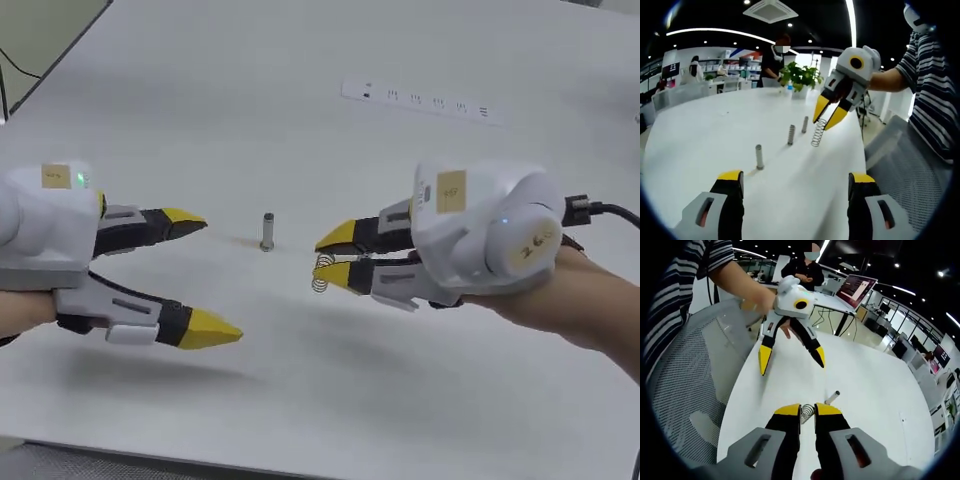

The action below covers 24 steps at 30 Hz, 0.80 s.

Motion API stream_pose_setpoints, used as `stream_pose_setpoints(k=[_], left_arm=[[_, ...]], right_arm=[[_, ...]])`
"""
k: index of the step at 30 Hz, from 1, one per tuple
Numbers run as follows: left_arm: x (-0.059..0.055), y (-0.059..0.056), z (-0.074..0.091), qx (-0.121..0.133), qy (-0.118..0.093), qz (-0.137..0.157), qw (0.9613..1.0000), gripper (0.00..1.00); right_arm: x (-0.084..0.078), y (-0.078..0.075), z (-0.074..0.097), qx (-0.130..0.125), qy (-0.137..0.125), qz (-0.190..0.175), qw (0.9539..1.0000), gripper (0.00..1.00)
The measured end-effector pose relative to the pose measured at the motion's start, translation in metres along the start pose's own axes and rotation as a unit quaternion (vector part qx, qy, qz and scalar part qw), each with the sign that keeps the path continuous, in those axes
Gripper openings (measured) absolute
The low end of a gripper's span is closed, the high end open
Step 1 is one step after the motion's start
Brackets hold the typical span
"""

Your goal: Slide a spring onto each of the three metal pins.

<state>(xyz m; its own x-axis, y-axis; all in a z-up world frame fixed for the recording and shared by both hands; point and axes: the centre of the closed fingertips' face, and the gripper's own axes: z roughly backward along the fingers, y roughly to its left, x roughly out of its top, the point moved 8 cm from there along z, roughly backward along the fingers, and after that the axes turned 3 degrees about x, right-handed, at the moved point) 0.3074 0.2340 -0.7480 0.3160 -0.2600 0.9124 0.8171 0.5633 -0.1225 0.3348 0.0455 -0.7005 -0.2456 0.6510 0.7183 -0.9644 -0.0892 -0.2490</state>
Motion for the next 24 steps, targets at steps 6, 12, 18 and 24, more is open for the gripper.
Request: stream_pose_setpoints(k=[6,12,18,24], left_arm=[[-0.005,0.001,0.001,0.012,0.008,-0.003,0.9999,0.98],[-0.004,0.002,0.003,0.022,-0.006,0.002,0.9997,0.98],[-0.001,0.002,0.004,0.023,-0.024,0.015,0.9993,0.98],[-0.003,0.002,0.007,0.027,-0.023,0.017,0.9992,0.98]], right_arm=[[-0.001,-0.001,-0.003,0.001,0.006,0.006,1.0000,0.07],[-0.001,-0.003,-0.006,0.001,0.009,0.008,0.9999,0.07],[-0.001,-0.008,-0.008,-0.002,0.008,0.004,1.0000,0.07],[-0.002,-0.017,-0.011,-0.007,0.006,-0.004,0.9999,0.07]])
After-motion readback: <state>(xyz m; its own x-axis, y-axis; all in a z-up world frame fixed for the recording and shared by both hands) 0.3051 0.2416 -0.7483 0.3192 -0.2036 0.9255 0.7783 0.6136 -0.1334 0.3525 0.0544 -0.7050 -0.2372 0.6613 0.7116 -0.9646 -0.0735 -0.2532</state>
